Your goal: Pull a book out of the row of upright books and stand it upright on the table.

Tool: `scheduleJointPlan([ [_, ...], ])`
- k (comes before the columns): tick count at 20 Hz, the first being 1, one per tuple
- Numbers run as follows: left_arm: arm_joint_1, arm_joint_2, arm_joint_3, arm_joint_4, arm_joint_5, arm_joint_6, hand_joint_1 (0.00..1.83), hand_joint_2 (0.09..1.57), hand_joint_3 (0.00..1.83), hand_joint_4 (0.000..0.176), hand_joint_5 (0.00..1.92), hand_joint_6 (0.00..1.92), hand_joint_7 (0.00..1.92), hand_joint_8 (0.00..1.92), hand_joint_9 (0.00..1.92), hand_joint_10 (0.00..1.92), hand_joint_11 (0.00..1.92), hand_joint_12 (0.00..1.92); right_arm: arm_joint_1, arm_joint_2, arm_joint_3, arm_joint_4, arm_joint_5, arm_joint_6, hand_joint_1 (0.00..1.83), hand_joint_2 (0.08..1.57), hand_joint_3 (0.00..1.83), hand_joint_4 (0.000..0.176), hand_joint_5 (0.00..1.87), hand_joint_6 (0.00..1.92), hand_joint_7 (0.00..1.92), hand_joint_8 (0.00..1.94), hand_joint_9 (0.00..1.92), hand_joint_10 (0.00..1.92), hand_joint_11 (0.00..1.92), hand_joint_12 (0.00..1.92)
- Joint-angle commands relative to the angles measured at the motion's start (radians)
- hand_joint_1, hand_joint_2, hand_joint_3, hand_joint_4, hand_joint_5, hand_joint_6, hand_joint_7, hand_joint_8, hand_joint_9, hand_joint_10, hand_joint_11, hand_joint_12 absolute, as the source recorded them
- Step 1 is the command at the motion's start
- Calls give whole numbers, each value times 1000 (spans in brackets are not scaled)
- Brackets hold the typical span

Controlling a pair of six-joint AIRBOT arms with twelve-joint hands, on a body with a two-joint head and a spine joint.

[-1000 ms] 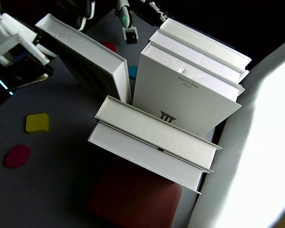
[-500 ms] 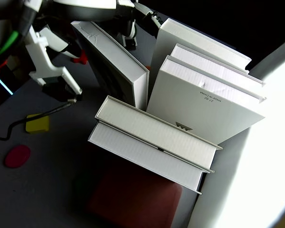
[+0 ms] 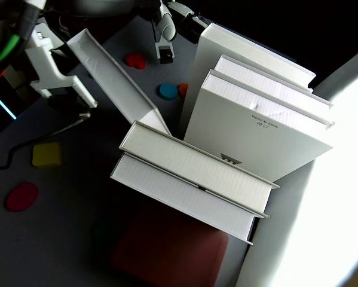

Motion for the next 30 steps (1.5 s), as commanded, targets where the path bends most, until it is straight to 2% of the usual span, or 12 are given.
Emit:
scheduleJointPlan([
  [1, -12, -2, 1, -17, -131, -8, 488, 1353, 0, 30, 30, 24, 3, 0, 5, 0, 0, 238, 17, 7, -3, 101, 0, -8, 758, 1057, 21, 48, 0, 0, 0, 0, 151, 69, 0, 1518],
  [3, -12, -1, 0, -17, -134, -9, 520, 1268, 0, 44, 38, 4, 0, 0, 0, 0, 0, 401, 17, 30, -7, 128, 4, -17, 710, 1067, 12, 23, 0, 0, 0, 0, 113, 55, 0, 1373],
  [4, -12, 0, -2, -17, -138, -11, 512, 1272, 0, 81, 7, 0, 0, 0, 0, 0, 0, 598, 17, 48, -10, 148, 15, -17, 735, 1033, 0, 44, 0, 0, 0, 0, 141, 72, 0, 1516],
  [5, -11, 3, -6, -15, -141, -11, 503, 1312, 6, 72, 76, 18, 30, 4, 64, 18, 0, 884, 16, 81, -22, 177, 31, -17, 860, 1026, 0, 48, 66, 19, 0, 0, 142, 348, 136, 1648],
  [6, -11, 5, -9, -14, -142, -11, 465, 1363, 8, 49, 129, 21, 82, 8, 84, 17, 0, 922, 16, 114, -38, 202, 43, -22, 246, 1165, 68, 39, 58, 17, 116, 43, 103, 449, 26, 1691],
  [14, -7, 27, -35, -15, -164, -9, 373, 1351, 2, 70, 130, 1, 45, 0, 0, 0, 0, 436, -138, 288, -97, 440, 40, -95, 55, 1211, 94, 38, 51, 33, 159, 29, 0, 714, 0, 1694],
  [15, -6, 31, -39, -13, -169, -9, 371, 1350, 1, 69, 124, 0, 43, 0, 0, 0, 0, 421, -155, 312, -114, 482, 41, -129, 467, 994, 0, 46, 9, 6, 31, 5, 0, 330, 0, 1127],
  [16, -6, 35, -45, -10, -173, -8, 366, 1353, 1, 77, 102, 1, 17, 0, 0, 0, 0, 364, -167, 344, -140, 532, 41, -175, 541, 936, 0, 57, 1, 0, 5, 0, 39, 78, 0, 652],
  [18, -4, 46, -59, -7, -191, -6, 360, 1351, 0, 81, 89, 6, 2, 0, 0, 0, 0, 211, -194, 422, -195, 632, 51, -251, 465, 1021, 3, 10, 2, 0, 9, 1, 47, 14, 0, 514],
  [23, 6, 54, -75, -8, -217, -1, 404, 1358, 0, 73, 99, 3, 4, 0, 0, 0, 0, 308, -315, 518, -264, 883, 104, -454, 405, 1056, 22, 0, 36, 13, 55, 8, 137, 17, 0, 662],
  [26, 6, 55, -77, -9, -216, -1, 397, 1378, 2, 50, 89, 0, 2, 0, 0, 0, 0, 240, -319, 513, -261, 882, 84, -467, 579, 1078, 22, 12, 0, 0, 1, 0, 82, 10, 0, 208],
  [30, 6, 54, -75, -9, -211, -1, 362, 1385, 1, 79, 85, 1, 1, 0, 0, 0, 0, 57, -211, 451, -236, 703, -47, -442, 885, 1012, 0, 6, 0, 0, 0, 0, 112, 2, 0, 385],
])
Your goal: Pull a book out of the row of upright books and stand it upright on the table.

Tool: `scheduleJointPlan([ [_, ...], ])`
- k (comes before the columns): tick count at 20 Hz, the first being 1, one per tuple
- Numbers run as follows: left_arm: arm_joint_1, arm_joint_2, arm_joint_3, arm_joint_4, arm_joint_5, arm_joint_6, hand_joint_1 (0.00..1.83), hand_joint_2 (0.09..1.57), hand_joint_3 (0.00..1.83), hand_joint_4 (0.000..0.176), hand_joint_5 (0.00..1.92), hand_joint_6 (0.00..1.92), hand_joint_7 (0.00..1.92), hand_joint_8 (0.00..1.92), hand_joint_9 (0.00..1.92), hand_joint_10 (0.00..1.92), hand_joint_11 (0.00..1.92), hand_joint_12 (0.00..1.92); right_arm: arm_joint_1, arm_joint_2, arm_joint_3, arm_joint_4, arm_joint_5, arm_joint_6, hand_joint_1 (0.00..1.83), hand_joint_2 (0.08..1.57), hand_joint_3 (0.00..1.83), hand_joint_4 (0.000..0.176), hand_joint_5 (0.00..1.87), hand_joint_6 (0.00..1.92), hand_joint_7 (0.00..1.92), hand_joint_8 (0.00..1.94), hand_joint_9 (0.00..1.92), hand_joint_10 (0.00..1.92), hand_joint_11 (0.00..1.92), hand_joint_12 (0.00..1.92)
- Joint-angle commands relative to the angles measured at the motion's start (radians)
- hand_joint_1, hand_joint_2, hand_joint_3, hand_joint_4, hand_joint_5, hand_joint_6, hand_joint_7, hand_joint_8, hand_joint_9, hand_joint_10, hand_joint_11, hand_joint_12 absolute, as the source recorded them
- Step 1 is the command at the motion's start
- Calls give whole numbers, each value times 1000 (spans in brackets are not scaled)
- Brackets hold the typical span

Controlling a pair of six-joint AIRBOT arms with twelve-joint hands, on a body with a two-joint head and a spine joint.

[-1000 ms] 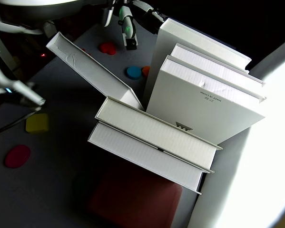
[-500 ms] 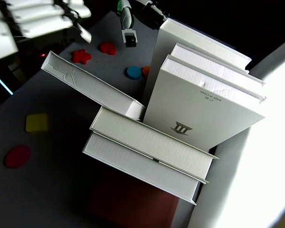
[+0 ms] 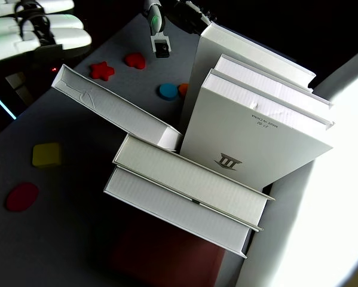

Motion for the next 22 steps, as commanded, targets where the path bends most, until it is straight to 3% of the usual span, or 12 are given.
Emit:
scheduleJointPlan([
  [1, -9, 3, 3, -17, -122, -5, 387, 1388, 1, 73, 86, 2, 0, 0, 0, 0, 0, 46, 28, -8, 2, 38, 0, 16, 881, 996, 0, 0, 0, 0, 0, 0, 113, 0, 0, 349],
  [5, -9, 3, 3, -17, -118, -5, 419, 1389, 0, 67, 84, 1, 0, 0, 0, 0, 0, 39, 90, -69, 27, -163, -95, 102, 850, 947, 0, 21, 0, 0, 1, 0, 93, 5, 0, 283],
  [6, -9, 2, 4, -18, -118, -5, 401, 1375, 0, 66, 82, 0, 0, 0, 0, 0, 0, 10, 96, -79, 28, -201, -115, 113, 923, 927, 0, 101, 0, 0, 0, 0, 39, 0, 0, 231],
  [7, -9, 2, 4, -18, -118, -5, 381, 1377, 0, 64, 84, 0, 0, 0, 0, 0, 24, 19, 97, -87, 29, -226, -126, 121, 947, 926, 0, 137, 0, 0, 0, 0, 19, 1, 0, 190],
  [8, -9, 2, 4, -18, -118, -4, 372, 1376, 0, 68, 83, 0, 0, 0, 0, 0, 23, 21, 97, -97, 33, -249, -130, 134, 978, 933, 0, 139, 0, 0, 0, 0, 3, 0, 0, 39],
  [9, -8, 2, 3, -20, -118, -4, 370, 1369, 0, 70, 90, 3, 5, 2, 0, 0, 36, 35, 97, -112, 39, -280, -131, 157, 1059, 980, 17, 33, 5, 2, 31, 11, 21, 8, 13, 8],
  [10, -8, 2, 3, -23, -118, -4, 369, 1365, 0, 69, 93, 4, 12, 4, 0, 0, 37, 40, 97, -134, 52, -309, -131, 180, 1072, 1026, 0, 0, 100, 1, 112, 9, 108, 10, 0, 383],
  [12, -7, 2, 3, -24, -119, -4, 370, 1358, 3, 72, 103, 2, 31, 1, 0, 0, 1, 264, 97, -170, 69, -325, -126, 192, 1116, 1087, 4, 0, 653, 238, 665, 161, 544, 231, 22, 1309],
  [13, -7, 2, 3, -24, -120, -4, 356, 1359, 1, 69, 99, 1, 30, 0, 0, 0, 0, 312, 97, -180, 74, -322, -116, 192, 1182, 1158, 9, 0, 889, 946, 751, 1049, 592, 917, 227, 1677],
  [14, -7, 2, 4, -25, -121, -4, 341, 1358, 1, 65, 96, 0, 23, 0, 0, 0, 0, 312, 97, -190, 80, -308, -94, 192, 1178, 1203, 13, 0, 887, 1171, 709, 1345, 520, 1282, 291, 1832],
  [16, -7, 1, 4, -25, -121, -4, 337, 1357, 0, 62, 101, 2, 28, 3, 1, 0, 0, 312, 97, -195, 86, -274, -50, 192, 1165, 1258, 10, 0, 835, 1302, 594, 1543, 411, 1503, 263, 1913],
  [22, -4, -2, 8, -28, -123, -4, 331, 1365, 1, 93, 78, 1, 0, 0, 0, 0, 0, 183, 104, -173, 63, -235, 43, 192, 1174, 1234, 0, 0, 861, 1284, 675, 1442, 362, 1618, 15, 1921],
])
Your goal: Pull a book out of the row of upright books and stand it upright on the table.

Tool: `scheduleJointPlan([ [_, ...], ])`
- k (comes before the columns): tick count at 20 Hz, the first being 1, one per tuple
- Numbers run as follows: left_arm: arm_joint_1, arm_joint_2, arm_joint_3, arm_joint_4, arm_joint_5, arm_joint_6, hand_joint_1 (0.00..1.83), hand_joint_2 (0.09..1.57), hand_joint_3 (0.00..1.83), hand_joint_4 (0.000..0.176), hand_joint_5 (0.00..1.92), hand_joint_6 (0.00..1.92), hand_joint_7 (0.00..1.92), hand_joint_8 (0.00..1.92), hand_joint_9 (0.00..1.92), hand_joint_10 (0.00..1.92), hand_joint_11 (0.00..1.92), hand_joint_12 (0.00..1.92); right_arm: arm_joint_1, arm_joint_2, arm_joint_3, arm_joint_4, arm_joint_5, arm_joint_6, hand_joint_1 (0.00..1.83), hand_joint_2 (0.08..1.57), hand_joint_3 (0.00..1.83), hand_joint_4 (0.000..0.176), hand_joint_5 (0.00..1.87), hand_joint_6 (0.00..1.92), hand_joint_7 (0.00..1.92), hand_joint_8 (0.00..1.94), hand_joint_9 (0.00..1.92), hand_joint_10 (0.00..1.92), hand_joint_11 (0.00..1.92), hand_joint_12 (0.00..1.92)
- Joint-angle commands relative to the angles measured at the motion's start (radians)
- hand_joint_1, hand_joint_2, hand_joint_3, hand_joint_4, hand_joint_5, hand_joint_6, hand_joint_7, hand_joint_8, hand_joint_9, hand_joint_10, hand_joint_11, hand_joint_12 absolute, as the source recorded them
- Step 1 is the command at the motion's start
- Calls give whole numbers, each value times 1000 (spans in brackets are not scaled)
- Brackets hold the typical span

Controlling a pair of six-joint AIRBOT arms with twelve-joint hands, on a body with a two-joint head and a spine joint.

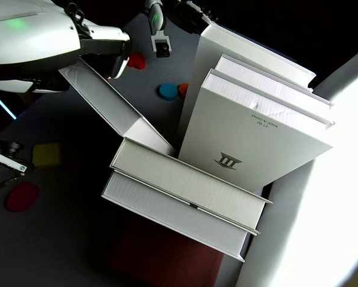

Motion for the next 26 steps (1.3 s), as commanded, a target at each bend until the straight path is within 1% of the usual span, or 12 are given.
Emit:
scheduleJointPlan([
  [1, -4, -2, 8, -14, -123, -6, 373, 1374, 1, 84, 74, 0, 0, 0, 0, 0, 0, 82, 24, 6, -13, 77, 52, 0, 1158, 1258, 4, 0, 822, 1368, 613, 1487, 297, 1655, 175, 1921],
  [2, -4, -3, 9, -14, -123, -6, 376, 1376, 2, 74, 75, 0, 0, 0, 0, 0, 0, 67, 28, 16, -24, 74, 63, 0, 1086, 1319, 21, 0, 679, 1546, 550, 1609, 357, 1741, 324, 1921],
  [3, -4, -3, 10, -14, -123, -6, 376, 1376, 2, 74, 75, 0, 0, 0, 0, 0, 0, 67, 31, 25, -36, 67, 71, 3, 1086, 1319, 21, 0, 679, 1546, 550, 1609, 357, 1741, 324, 1921],
  [4, -4, -3, 10, -14, -122, -6, 366, 1375, 1, 81, 66, 2, 0, 0, 0, 0, 0, 13, 37, 38, -51, 47, 81, 20, 1044, 1359, 24, 25, 580, 1653, 535, 1670, 388, 1748, 390, 1921],
  [5, -4, -3, 10, -14, -122, -6, 360, 1373, 1, 63, 73, 5, 0, 0, 0, 0, 6, 4, 46, 46, -59, 24, 89, 43, 1032, 1370, 24, 34, 555, 1682, 531, 1686, 397, 1750, 407, 1921],
  [12, -4, -11, 23, -12, -111, -6, 391, 1372, 0, 67, 89, 7, 0, 0, 0, 0, 0, 0, 220, 94, -113, -341, 121, 323, 1030, 1374, 19, 35, 551, 1687, 527, 1691, 397, 1749, 410, 1921],
  [13, -9, -16, 26, -10, -108, -6, 398, 1377, 1, 75, 89, 7, 0, 0, 0, 0, 0, 0, 240, 91, -116, -380, 121, 346, 1030, 1375, 18, 35, 551, 1687, 527, 1691, 397, 1749, 410, 1921],
  [17, -19, -26, 35, -3, -97, -9, 384, 1377, 1, 68, 96, 6, 0, 0, 0, 0, 9, 5, 246, 2, -81, -476, 134, 400, 1030, 1376, 17, 35, 550, 1688, 527, 1692, 397, 1749, 410, 1921],
  [21, -27, -31, 42, 1, -90, -9, 442, 1383, 2, 78, 92, 2, 0, 0, 0, 0, 34, 31, 214, -79, -30, -512, 159, 447, 1029, 1377, 15, 35, 550, 1688, 526, 1692, 397, 1749, 410, 1921],
  [22, -28, -31, 43, 2, -87, -9, 426, 1371, 2, 79, 98, 0, 0, 0, 0, 0, 6, 105, 213, -88, -29, -524, 154, 447, 1029, 1377, 15, 35, 550, 1688, 526, 1692, 397, 1749, 410, 1921],
  [23, -28, -31, 43, 2, -87, -9, 440, 1366, 0, 79, 114, 2, 28, 4, 0, 0, 0, 321, 210, -103, -22, -532, 152, 446, 1029, 1377, 15, 35, 550, 1689, 527, 1692, 397, 1749, 410, 1921],
  [26, -31, -33, 46, 2, -88, -9, 449, 1367, 0, 52, 113, 4, 53, 4, 22, 6, 0, 520, 201, -143, 3, -541, 152, 452, 1029, 1378, 13, 35, 550, 1688, 526, 1692, 397, 1749, 410, 1921],
])
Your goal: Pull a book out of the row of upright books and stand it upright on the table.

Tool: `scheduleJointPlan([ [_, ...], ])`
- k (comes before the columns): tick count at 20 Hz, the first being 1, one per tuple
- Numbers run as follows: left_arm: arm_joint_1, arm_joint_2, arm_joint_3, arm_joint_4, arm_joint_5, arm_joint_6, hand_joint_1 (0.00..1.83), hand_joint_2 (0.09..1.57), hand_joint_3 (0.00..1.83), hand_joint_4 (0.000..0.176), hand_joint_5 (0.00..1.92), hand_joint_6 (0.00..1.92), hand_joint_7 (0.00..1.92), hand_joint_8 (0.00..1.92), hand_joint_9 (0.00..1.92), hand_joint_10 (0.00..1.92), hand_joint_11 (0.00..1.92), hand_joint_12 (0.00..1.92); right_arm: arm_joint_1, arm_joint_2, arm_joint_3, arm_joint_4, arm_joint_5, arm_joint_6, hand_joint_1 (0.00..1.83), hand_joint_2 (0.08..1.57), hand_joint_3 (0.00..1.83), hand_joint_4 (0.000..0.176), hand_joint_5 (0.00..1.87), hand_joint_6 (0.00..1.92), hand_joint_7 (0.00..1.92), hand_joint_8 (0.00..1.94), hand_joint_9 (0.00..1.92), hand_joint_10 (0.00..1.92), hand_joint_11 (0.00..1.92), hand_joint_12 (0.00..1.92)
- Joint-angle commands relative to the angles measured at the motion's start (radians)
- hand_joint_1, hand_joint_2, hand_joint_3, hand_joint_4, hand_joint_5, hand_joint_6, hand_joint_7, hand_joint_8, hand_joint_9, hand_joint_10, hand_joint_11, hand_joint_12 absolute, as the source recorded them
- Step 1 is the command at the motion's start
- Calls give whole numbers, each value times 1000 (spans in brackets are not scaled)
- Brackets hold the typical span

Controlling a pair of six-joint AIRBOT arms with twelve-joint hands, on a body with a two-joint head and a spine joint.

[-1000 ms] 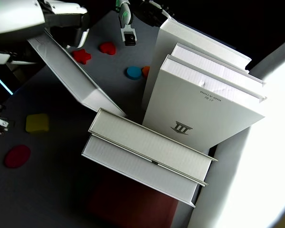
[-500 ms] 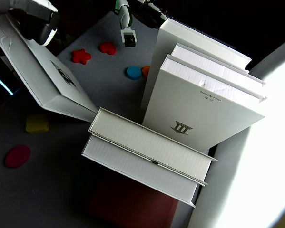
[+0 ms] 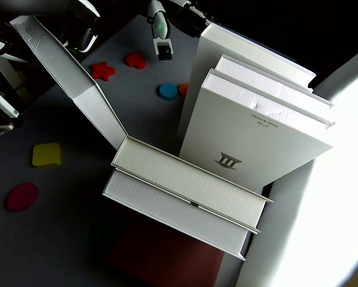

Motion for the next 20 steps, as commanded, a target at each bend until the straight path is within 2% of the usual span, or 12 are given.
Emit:
scheduleJointPlan([
  [1, -11, -2, 11, -25, -116, -7, 462, 1363, 0, 40, 129, 6, 47, 1, 22, 3, 0, 592, -5, -9, 6, 21, -21, -4, 1029, 1378, 13, 35, 550, 1688, 526, 1692, 397, 1749, 410, 1921],
  [3, -14, -5, 14, -23, -112, -7, 406, 1378, 5, 53, 132, 4, 41, 4, 26, 4, 0, 602, -5, -24, 10, 11, -21, -4, 1029, 1378, 13, 34, 550, 1688, 526, 1693, 397, 1749, 410, 1921],
  [5, -15, -6, 14, -23, -112, -7, 388, 1361, 0, 101, 107, 4, 18, 5, 4, 0, 0, 452, -5, -34, 18, 10, -24, -4, 1029, 1379, 12, 35, 550, 1689, 526, 1692, 397, 1749, 410, 1921],
  [6, -15, -7, 15, -23, -112, -7, 375, 1387, 4, 65, 107, 3, 23, 3, 0, 0, 0, 400, -5, -36, 21, 9, -29, -4, 1029, 1379, 12, 35, 550, 1688, 526, 1693, 397, 1749, 410, 1921],
  [8, -17, -7, 14, -23, -114, -7, 447, 1384, 0, 60, 110, 7, 33, 5, 5, 2, 0, 260, -5, -32, 25, 9, -35, -4, 1029, 1379, 11, 35, 550, 1688, 526, 1693, 397, 1749, 410, 1921],
  [10, -16, -6, 13, -23, -116, -8, 425, 1377, 0, 75, 107, 3, 27, 1, 0, 0, 0, 147, -5, -21, 17, -3, -49, -4, 1029, 1379, 10, 35, 550, 1688, 526, 1693, 397, 1749, 410, 1921],
  [13, -16, -7, 14, -28, -115, -7, 417, 1350, 0, 66, 109, 11, 59, 3, 42, 13, 0, 553, -5, -12, 12, -41, -93, -4, 1029, 1380, 9, 35, 550, 1689, 526, 1693, 397, 1749, 410, 1921],
  [14, -16, -7, 14, -29, -116, -7, 437, 1350, 0, 60, 114, 11, 65, 4, 48, 14, 0, 581, -5, -15, 16, -42, -96, -4, 1029, 1380, 9, 35, 550, 1689, 526, 1692, 397, 1749, 410, 1921],
  [15, -17, -8, 14, -30, -116, -8, 434, 1355, 0, 52, 109, 6, 53, 3, 26, 3, 0, 473, -5, -17, 19, -43, -97, -4, 1029, 1380, 9, 35, 550, 1689, 526, 1693, 397, 1749, 410, 1921],
  [17, -17, -12, 17, -35, -114, -8, 394, 1362, 3, 76, 60, 13, 5, 0, 0, 0, 0, 146, -5, -21, 22, -54, -103, -4, 1029, 1380, 9, 35, 550, 1689, 526, 1693, 397, 1749, 410, 1921],
  [18, -18, -16, 21, -39, -111, -8, 391, 1363, 2, 44, 55, 11, 0, 0, 0, 0, 0, 5, -8, -25, 28, -58, -110, -4, 1029, 1381, 8, 35, 550, 1689, 526, 1693, 397, 1749, 410, 1921],
  [20, -20, -19, 23, -40, -110, -8, 407, 1362, 1, 34, 60, 12, 0, 0, 0, 0, 0, 1, -11, -30, 37, -57, -115, -4, 1029, 1381, 8, 35, 550, 1688, 526, 1693, 397, 1749, 410, 1921],
])
